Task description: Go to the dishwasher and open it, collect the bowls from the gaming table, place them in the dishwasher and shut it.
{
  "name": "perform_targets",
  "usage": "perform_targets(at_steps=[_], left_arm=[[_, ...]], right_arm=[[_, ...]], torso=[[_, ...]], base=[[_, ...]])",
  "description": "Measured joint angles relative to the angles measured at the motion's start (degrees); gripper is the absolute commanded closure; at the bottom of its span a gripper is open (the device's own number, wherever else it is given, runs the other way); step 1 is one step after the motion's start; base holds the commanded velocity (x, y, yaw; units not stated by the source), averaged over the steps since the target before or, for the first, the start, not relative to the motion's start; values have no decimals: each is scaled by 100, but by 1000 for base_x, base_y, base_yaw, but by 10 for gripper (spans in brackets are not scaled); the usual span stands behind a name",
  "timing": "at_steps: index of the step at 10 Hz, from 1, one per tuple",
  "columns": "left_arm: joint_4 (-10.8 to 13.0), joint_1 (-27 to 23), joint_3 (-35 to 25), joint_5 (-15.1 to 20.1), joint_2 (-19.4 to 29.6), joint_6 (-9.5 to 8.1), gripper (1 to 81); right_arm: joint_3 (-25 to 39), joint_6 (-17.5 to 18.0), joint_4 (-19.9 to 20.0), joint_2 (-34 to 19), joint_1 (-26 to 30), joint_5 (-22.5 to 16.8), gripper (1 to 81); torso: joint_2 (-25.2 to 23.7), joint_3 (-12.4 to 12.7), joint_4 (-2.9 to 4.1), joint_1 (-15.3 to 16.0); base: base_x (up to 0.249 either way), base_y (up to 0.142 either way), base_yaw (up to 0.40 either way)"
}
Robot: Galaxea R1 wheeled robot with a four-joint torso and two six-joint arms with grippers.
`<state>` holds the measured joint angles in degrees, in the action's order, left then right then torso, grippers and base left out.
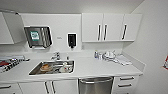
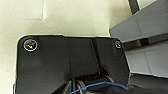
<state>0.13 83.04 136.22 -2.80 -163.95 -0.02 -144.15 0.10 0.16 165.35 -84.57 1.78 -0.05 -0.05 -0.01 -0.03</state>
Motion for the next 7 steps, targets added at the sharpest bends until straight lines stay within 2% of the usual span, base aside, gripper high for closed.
perform_targets(at_steps=[7], left_arm=[[0,2,0,0,-2,0,10]], right_arm=[[0,0,0,9,11,6,10]], torso=[[0,0,0,0]], base=[[107,0,0]])
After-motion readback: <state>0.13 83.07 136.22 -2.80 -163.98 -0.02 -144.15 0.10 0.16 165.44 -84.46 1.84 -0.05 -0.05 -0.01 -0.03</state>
